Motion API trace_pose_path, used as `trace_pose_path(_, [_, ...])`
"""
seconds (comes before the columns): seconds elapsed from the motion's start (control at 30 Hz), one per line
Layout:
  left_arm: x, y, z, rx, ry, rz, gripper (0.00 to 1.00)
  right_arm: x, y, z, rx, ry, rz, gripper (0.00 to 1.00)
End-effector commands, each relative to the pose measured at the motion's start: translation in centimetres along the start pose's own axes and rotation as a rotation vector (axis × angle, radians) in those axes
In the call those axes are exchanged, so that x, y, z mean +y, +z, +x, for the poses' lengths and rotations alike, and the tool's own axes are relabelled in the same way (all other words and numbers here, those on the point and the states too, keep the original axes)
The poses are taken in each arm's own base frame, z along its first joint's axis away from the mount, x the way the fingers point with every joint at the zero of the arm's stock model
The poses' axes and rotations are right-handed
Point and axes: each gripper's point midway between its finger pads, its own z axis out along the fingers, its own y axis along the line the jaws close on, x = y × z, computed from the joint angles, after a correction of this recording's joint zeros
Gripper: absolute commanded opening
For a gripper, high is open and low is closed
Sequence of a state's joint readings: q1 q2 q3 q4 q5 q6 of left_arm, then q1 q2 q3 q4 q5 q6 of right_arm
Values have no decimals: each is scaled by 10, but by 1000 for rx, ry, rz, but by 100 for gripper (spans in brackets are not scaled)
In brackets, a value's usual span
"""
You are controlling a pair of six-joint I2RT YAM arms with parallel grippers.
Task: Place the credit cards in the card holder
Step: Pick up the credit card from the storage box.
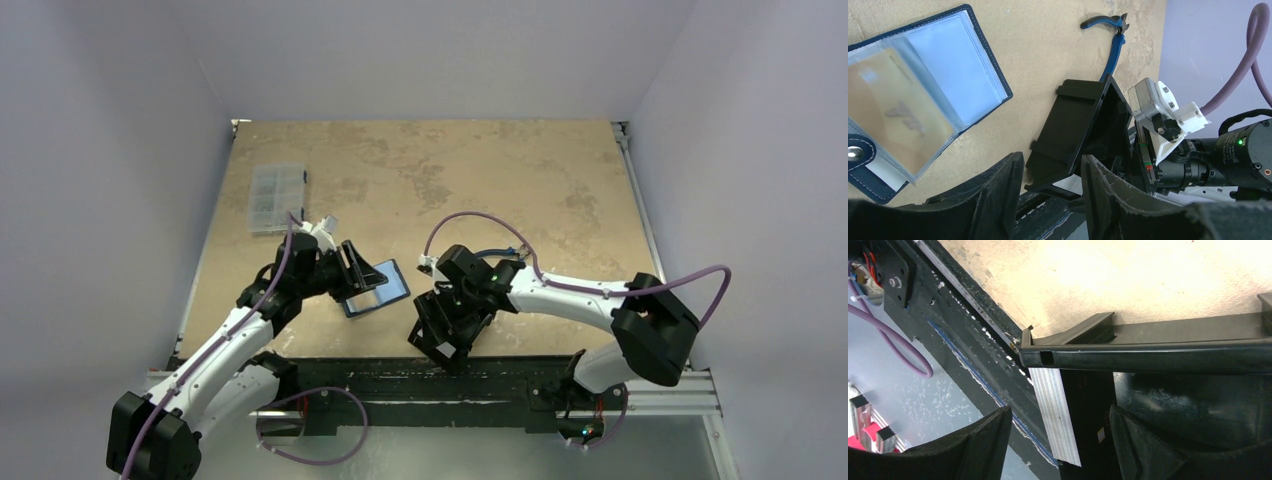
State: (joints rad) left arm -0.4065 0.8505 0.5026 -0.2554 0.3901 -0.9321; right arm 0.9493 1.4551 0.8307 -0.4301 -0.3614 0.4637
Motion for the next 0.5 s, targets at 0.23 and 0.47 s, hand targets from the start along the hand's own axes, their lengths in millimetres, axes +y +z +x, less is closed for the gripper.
trace_pose_path(0.23, [-13, -3, -7, -21, 31, 38, 50, 24, -9, -13, -50, -15, -85, 68])
trace_pose_path(0.47, [-12, -3, -7, -21, 35, 34, 50, 26, -11, -13, -48, -14, -93, 55])
